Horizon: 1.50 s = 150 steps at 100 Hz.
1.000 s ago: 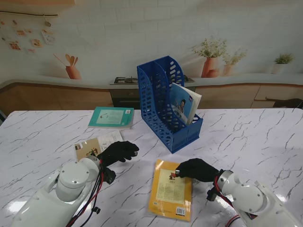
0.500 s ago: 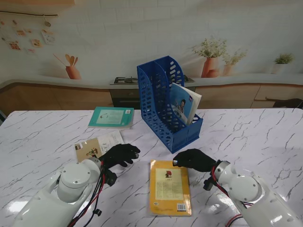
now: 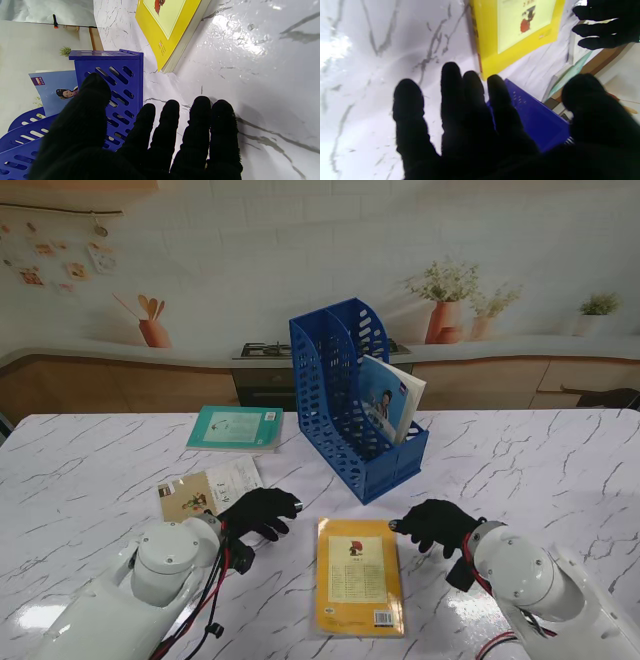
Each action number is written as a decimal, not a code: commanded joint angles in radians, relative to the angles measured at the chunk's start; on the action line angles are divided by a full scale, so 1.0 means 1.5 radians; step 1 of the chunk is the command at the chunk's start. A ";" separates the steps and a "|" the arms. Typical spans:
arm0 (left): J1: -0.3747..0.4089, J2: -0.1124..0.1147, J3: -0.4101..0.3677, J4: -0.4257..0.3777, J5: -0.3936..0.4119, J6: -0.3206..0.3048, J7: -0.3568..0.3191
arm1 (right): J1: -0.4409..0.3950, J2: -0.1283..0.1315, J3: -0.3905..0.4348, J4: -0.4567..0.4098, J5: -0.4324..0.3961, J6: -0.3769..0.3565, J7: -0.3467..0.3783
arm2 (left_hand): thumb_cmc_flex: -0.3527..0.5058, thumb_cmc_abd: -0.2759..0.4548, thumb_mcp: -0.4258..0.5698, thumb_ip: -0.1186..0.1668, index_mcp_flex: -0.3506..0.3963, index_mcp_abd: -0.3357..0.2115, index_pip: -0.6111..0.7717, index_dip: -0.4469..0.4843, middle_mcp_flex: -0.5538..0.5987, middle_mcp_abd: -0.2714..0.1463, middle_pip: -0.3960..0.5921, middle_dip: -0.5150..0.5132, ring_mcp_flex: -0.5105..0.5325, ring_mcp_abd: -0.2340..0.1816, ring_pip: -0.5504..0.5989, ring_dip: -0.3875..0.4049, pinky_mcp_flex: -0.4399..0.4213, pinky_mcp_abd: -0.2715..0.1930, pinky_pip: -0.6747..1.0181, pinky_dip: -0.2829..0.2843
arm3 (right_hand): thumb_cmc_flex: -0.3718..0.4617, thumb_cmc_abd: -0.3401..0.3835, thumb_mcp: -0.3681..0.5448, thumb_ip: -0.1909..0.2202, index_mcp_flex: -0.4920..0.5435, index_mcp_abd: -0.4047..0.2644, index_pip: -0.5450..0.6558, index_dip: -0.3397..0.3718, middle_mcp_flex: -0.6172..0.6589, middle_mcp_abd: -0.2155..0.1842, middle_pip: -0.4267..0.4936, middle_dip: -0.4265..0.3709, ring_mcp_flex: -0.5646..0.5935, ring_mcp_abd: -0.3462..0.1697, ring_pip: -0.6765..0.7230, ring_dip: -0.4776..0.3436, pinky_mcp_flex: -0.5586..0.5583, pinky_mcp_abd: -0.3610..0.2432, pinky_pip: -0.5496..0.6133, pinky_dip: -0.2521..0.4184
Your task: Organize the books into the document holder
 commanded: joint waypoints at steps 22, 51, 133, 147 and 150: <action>-0.001 -0.011 0.019 0.006 -0.012 0.034 -0.002 | 0.003 0.006 -0.017 -0.010 0.056 0.119 0.042 | 0.021 -0.009 0.051 0.001 0.031 0.053 -0.033 -0.033 0.008 0.039 0.021 -0.029 0.040 0.024 0.032 -0.039 0.071 -0.019 0.032 -0.007 | -0.013 -0.007 -0.013 0.008 -0.004 0.114 -0.066 -0.071 -0.037 0.100 -0.040 -0.061 -0.007 0.064 -0.055 -0.065 0.034 -0.072 -0.001 -0.052; -0.014 -0.012 0.047 0.007 -0.025 0.077 -0.016 | 0.019 0.003 -0.039 -0.001 0.110 0.182 0.038 | 0.016 0.002 0.052 0.003 0.018 0.112 -0.094 -0.064 -0.039 0.101 0.009 -0.068 0.026 0.051 0.033 -0.070 0.111 -0.012 0.007 -0.036 | -0.003 -0.001 -0.008 0.009 -0.042 0.162 -0.091 -0.093 -0.091 0.140 -0.049 -0.063 -0.034 0.083 -0.094 -0.084 0.009 -0.065 -0.030 -0.074; -0.014 -0.027 0.072 0.004 -0.032 0.159 0.023 | 0.059 -0.012 -0.071 0.029 0.210 0.279 0.009 | 0.035 0.035 0.065 0.016 -0.010 0.173 -0.261 -0.077 -0.128 0.160 0.007 -0.082 0.019 0.084 0.063 -0.080 0.120 0.032 0.018 -0.036 | 0.034 0.007 0.032 0.016 -0.175 0.259 -0.177 -0.138 -0.312 0.224 0.007 -0.041 -0.170 0.110 -0.130 -0.090 -0.072 -0.094 -0.094 -0.097; -0.016 -0.025 0.074 0.008 -0.038 0.159 0.014 | 0.065 -0.028 -0.069 0.033 0.265 0.315 -0.023 | 0.038 0.035 0.065 0.017 -0.008 0.171 -0.261 -0.075 -0.124 0.158 0.009 -0.081 0.018 0.083 0.062 -0.079 0.121 0.031 0.018 -0.036 | 0.035 -0.012 0.073 0.016 -0.187 0.263 -0.184 -0.141 -0.338 0.232 0.023 -0.040 -0.194 0.113 -0.113 -0.080 -0.080 -0.100 -0.106 -0.102; -0.015 -0.025 0.074 0.008 -0.040 0.159 0.013 | 0.066 -0.031 -0.068 0.033 0.278 0.322 -0.025 | 0.039 0.035 0.065 0.017 -0.007 0.170 -0.261 -0.074 -0.124 0.158 0.009 -0.081 0.019 0.082 0.062 -0.079 0.120 0.031 0.018 -0.036 | 0.035 -0.014 0.076 0.016 -0.187 0.263 -0.184 -0.141 -0.339 0.232 0.023 -0.040 -0.196 0.112 -0.111 -0.078 -0.083 -0.100 -0.109 -0.102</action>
